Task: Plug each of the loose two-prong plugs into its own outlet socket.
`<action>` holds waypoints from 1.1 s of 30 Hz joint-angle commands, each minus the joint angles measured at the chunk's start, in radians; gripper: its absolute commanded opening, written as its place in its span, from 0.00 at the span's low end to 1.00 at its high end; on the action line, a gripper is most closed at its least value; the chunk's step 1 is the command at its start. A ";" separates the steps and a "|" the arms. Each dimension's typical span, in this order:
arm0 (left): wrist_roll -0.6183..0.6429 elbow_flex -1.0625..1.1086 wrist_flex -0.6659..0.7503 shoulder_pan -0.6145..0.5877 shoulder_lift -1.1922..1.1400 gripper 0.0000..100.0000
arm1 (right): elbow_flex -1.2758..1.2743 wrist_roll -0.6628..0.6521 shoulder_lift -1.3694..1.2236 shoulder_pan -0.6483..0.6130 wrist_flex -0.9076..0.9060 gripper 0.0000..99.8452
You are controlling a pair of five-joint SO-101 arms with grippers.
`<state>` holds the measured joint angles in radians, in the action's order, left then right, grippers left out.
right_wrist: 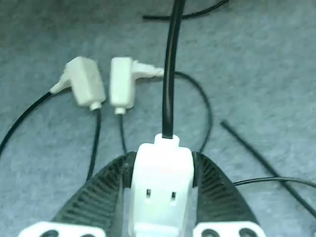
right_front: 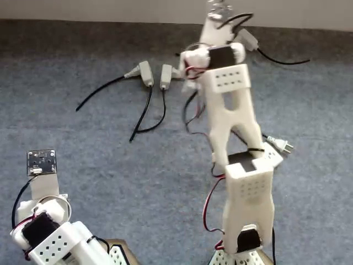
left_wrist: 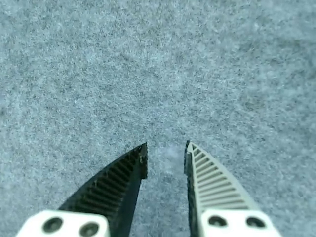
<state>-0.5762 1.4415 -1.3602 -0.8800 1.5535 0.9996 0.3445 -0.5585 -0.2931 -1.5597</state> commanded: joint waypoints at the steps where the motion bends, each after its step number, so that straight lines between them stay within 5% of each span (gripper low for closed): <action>1: 0.003 -0.005 0.020 -0.002 0.005 0.13 | 0.056 -0.114 -0.002 0.122 0.054 0.08; 14: 0.002 0.004 0.021 -0.010 0.005 0.13 | 0.062 -0.417 -0.249 0.302 0.414 0.08; 33: 0.002 0.005 0.021 -0.010 0.005 0.13 | 0.064 -0.575 -0.581 0.343 0.832 0.14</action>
<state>-0.5762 1.4507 -1.3602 -0.8800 1.5551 1.0288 -0.2140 -1.1538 0.0199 -0.7756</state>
